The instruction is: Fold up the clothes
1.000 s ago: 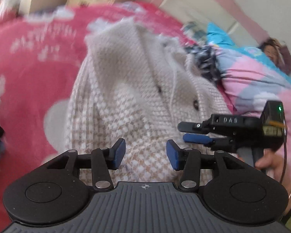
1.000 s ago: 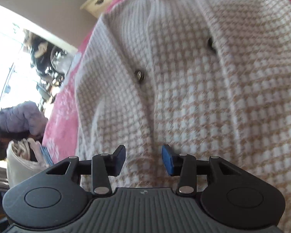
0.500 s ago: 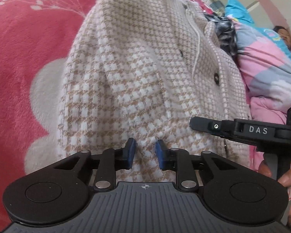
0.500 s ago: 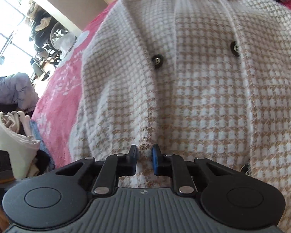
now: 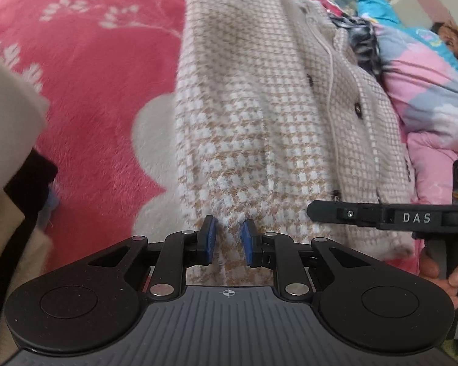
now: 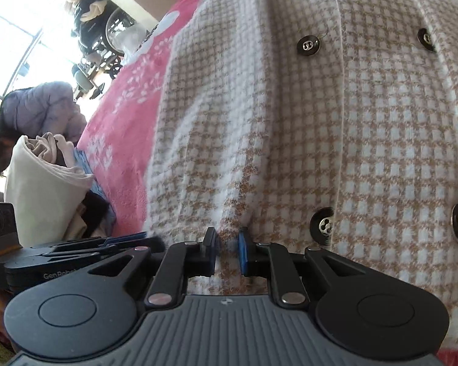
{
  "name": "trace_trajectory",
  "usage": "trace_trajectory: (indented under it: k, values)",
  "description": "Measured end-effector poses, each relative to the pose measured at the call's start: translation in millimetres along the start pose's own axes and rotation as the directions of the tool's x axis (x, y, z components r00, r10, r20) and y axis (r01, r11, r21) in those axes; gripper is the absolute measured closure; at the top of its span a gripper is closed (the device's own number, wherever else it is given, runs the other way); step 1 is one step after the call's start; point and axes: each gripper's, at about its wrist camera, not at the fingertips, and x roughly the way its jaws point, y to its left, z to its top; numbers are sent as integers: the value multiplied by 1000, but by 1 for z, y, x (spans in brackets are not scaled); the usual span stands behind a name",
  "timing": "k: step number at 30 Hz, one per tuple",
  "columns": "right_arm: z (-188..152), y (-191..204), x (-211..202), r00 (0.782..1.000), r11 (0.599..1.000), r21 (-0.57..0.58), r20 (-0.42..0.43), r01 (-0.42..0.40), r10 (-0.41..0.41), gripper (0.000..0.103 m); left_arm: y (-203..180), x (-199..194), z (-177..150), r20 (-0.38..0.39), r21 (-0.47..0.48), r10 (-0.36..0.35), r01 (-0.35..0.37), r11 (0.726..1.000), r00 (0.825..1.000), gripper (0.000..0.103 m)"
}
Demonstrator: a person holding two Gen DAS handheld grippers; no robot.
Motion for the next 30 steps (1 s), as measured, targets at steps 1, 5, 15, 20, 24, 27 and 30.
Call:
trace_trajectory:
  k: [1,5,15,20,24,27,30]
  values:
    - [0,0,-3,1000,1000,-2,2,-2,2,87,1,0,-1,5,-4,-2,2,1000,1000,85]
    - [-5,-3,-5,1000,1000,-15,1,5,-5,87,-9,-3,-6,13,64,14,-15,998,1000,87]
    - [-7,-1,2,998,998,-42,24,53,-52,85,-16,0,-24,-10,134,100,-98,986,995,89]
    - [5,4,-37,982,988,-87,153,126,-111,74,-18,-34,-26,127,120,155,-170,978,980,74]
    - [19,9,-66,954,974,-124,257,192,-155,69,-26,-41,-14,228,113,173,-203,973,958,70]
    - [47,17,-77,921,948,-181,341,263,-190,68,-39,-25,5,244,119,142,-175,977,959,70]
    - [86,34,-63,897,907,-268,391,325,-206,68,-56,2,20,231,106,68,-94,990,971,70]
